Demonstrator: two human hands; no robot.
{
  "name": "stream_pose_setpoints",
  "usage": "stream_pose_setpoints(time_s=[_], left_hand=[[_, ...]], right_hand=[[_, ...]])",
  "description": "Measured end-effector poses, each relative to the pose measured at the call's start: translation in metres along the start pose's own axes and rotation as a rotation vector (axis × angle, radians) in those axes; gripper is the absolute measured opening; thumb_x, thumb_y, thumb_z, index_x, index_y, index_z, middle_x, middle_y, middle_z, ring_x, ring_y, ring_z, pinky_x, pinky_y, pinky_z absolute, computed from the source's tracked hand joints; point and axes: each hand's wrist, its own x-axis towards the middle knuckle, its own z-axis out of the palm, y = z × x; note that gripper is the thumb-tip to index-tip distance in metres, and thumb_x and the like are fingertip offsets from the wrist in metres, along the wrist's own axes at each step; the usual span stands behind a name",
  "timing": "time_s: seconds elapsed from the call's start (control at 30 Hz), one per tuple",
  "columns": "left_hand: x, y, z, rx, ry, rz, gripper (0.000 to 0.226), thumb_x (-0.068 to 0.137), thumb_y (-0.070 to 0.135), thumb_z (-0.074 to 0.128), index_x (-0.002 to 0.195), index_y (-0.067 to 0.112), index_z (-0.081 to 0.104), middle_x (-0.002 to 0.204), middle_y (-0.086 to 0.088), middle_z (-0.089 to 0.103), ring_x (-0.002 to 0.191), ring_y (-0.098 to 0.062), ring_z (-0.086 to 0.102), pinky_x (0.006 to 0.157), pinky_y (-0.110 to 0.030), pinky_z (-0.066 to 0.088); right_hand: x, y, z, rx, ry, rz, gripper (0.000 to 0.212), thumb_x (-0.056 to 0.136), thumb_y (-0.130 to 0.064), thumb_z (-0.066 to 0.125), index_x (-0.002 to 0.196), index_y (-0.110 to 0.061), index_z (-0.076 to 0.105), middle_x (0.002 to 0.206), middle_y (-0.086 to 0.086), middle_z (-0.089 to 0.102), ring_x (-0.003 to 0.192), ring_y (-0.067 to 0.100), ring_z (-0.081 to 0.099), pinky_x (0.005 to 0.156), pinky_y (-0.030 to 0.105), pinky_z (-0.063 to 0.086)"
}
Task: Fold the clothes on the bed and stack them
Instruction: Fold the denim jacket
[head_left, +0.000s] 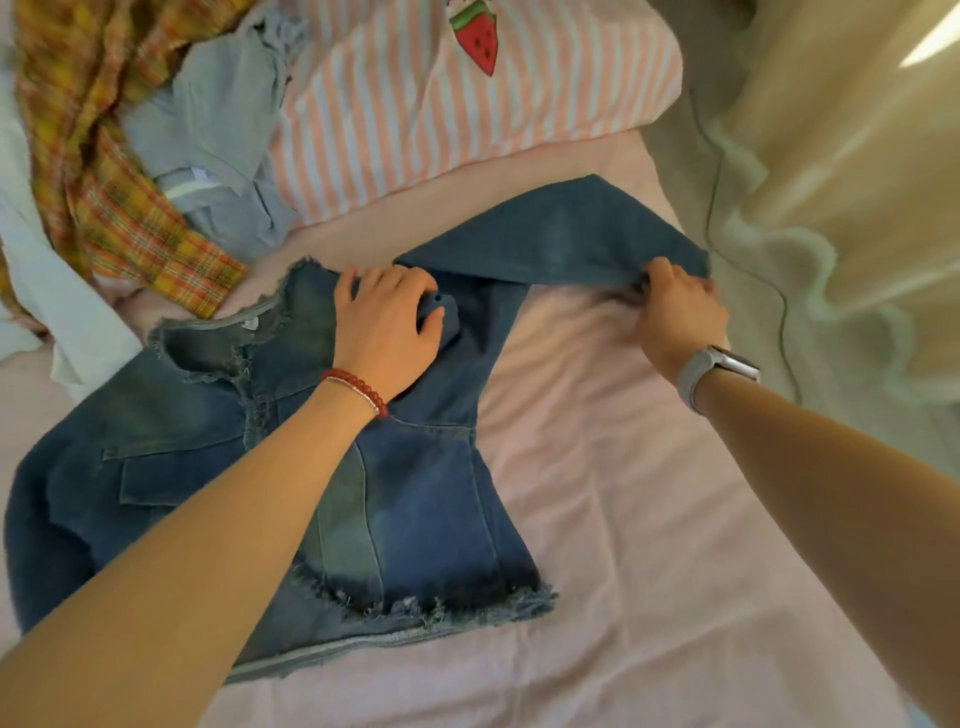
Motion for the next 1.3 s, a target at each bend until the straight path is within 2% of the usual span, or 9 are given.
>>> stream_pose_setpoints(time_s=[0.17,0.33,0.43,0.53,0.67,0.8,0.93,1.1,1.3], left_hand=[[0.010,0.019,0.002,0.047,0.032,-0.137,0.029,0.086,0.018,0.052,0.113,0.005,0.055,0.109,-0.015,0.059,0.106,-0.035,0.051,0.105,-0.052,0.019],[0.038,0.051,-0.006,0.186,-0.349,-0.085,0.064,0.090,0.049,0.047,0.143,0.019,0.026,0.139,-0.005,0.043,0.128,-0.027,0.038,0.110,-0.057,0.010],[0.057,0.060,-0.008,0.196,-0.408,-0.036,0.041,0.091,0.043,0.048,0.125,0.018,0.045,0.122,-0.005,0.056,0.115,-0.028,0.050,0.103,-0.048,0.026],[0.067,0.069,-0.007,-0.114,-0.382,-0.019,0.015,0.095,0.025,0.047,0.085,0.016,0.054,0.095,-0.008,0.064,0.094,-0.030,0.058,0.071,-0.031,0.037],[0.078,0.076,0.003,-0.087,-0.240,-0.067,0.020,0.096,0.024,0.040,0.107,0.013,0.053,0.102,-0.008,0.065,0.088,-0.030,0.059,0.069,-0.031,0.038],[0.069,0.075,0.012,0.056,-0.202,-0.010,0.040,0.096,0.036,0.039,0.129,0.013,0.042,0.120,-0.010,0.057,0.101,-0.031,0.058,0.078,-0.036,0.039],[0.053,0.050,0.011,0.108,-0.266,0.049,0.053,0.088,0.057,0.044,0.119,0.015,0.054,0.109,-0.004,0.064,0.100,-0.028,0.058,0.080,-0.037,0.038],[0.052,0.034,0.008,-0.132,-0.309,0.122,0.043,0.092,0.043,0.048,0.069,0.008,0.057,0.063,-0.006,0.057,0.070,-0.029,0.057,0.060,-0.029,0.030],[0.059,0.031,0.005,-0.098,0.134,0.051,0.047,0.090,0.045,0.050,0.068,0.006,0.063,0.058,-0.012,0.060,0.059,-0.033,0.055,0.074,-0.034,0.034]], right_hand=[[0.020,0.031,-0.064,-0.005,0.158,0.006,0.029,0.096,-0.018,0.037,0.123,-0.008,0.045,0.107,0.019,0.064,0.090,0.042,0.058,0.077,0.038,0.031],[0.056,0.041,-0.123,-0.245,0.358,-0.042,0.022,0.095,-0.022,0.037,0.099,-0.007,0.052,0.090,0.016,0.066,0.072,0.033,0.057,0.080,0.038,0.025],[0.068,0.047,-0.155,-0.297,0.443,-0.031,0.024,0.093,-0.018,0.038,0.100,-0.005,0.056,0.093,0.018,0.063,0.084,0.035,0.056,0.085,0.041,0.027],[0.074,0.059,-0.164,-0.321,0.443,0.054,0.032,0.088,-0.008,0.041,0.117,-0.005,0.052,0.108,0.020,0.053,0.103,0.037,0.046,0.092,0.046,0.027],[0.060,0.057,-0.126,-0.280,0.266,0.074,0.057,0.083,-0.003,0.046,0.138,-0.015,0.035,0.139,0.013,0.037,0.129,0.032,0.031,0.108,0.052,0.014],[0.005,0.037,-0.060,0.167,-0.036,0.206,0.029,0.096,-0.020,0.039,0.119,-0.006,0.050,0.122,0.017,0.052,0.113,0.035,0.047,0.081,0.037,0.036],[-0.054,0.032,-0.009,0.602,-0.244,0.647,0.046,0.096,-0.037,0.037,0.076,-0.003,0.061,0.080,0.015,0.066,0.083,0.036,0.062,0.070,0.034,0.047],[-0.046,0.019,-0.002,1.709,-0.136,1.198,0.028,0.095,-0.028,0.052,0.107,-0.003,0.048,0.092,0.013,0.061,0.073,0.021,0.059,0.064,0.030,0.051],[-0.026,0.024,-0.022,1.705,0.173,1.031,0.037,0.093,-0.006,0.042,0.130,-0.010,0.042,0.115,0.006,0.054,0.104,0.022,0.053,0.087,0.035,0.049]])
